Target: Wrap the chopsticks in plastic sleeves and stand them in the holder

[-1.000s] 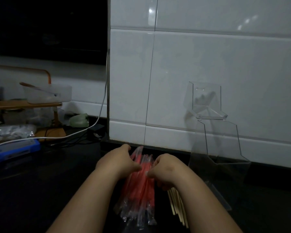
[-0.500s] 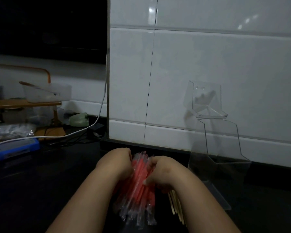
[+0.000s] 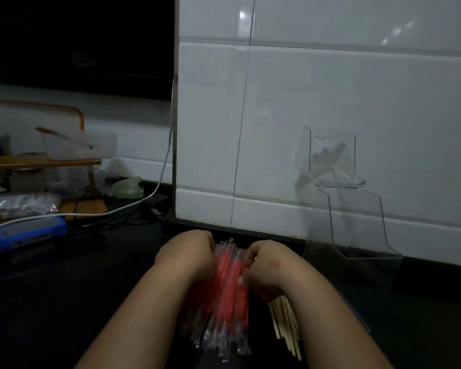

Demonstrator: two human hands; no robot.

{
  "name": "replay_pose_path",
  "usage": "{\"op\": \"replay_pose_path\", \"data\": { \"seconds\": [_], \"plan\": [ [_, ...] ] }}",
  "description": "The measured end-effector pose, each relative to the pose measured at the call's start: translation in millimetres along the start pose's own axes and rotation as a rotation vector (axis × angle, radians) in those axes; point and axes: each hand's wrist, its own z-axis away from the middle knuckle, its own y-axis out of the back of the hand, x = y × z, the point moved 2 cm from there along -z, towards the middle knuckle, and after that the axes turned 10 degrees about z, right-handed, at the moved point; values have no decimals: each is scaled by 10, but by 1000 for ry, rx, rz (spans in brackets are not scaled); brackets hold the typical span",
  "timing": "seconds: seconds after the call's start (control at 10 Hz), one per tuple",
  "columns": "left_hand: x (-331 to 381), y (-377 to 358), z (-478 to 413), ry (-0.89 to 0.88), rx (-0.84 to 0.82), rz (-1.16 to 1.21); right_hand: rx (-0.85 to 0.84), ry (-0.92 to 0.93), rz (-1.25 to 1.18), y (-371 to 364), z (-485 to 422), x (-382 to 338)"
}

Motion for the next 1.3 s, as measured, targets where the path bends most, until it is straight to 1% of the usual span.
{"op": "replay_pose_path", "data": {
  "seconds": [0.1,0.3,0.4,0.5,0.7,0.8,0.9,1.0,1.1,1.2,1.3],
  "plan": [
    [12,-48,-4,-39,-60,18,-79,-15,36,-46,-24,-6],
    [7,-101,1,-65,-125,-74,-87,-16,78,-124,-118,-11],
    [-4,-107,-16,-48,-123,-99,-35,3,111,-128,-137,-47],
    [-29,-109,-33,-29,-115,-98,-24,21,140,-130,-121,-69],
    [-74,-82,-67,15,-134,-125,7,112,172,-141,-103,-105],
    [-124,-43,-75,21,-112,-120,34,161,169,-186,-91,-135],
    [-168,-10,-87,32,-88,-113,62,192,31,-259,-112,-154],
    [-189,-10,-77,40,-47,-111,122,176,53,-324,-179,-144],
    [-197,-27,-98,31,47,-104,191,173,-7,-326,-198,-105],
    [-151,-40,-84,-4,235,-4,277,220,-42,-294,-164,-54],
    [-54,-14,-25,-29,348,289,416,193,-227,-220,-122,-36]
  ]
}}
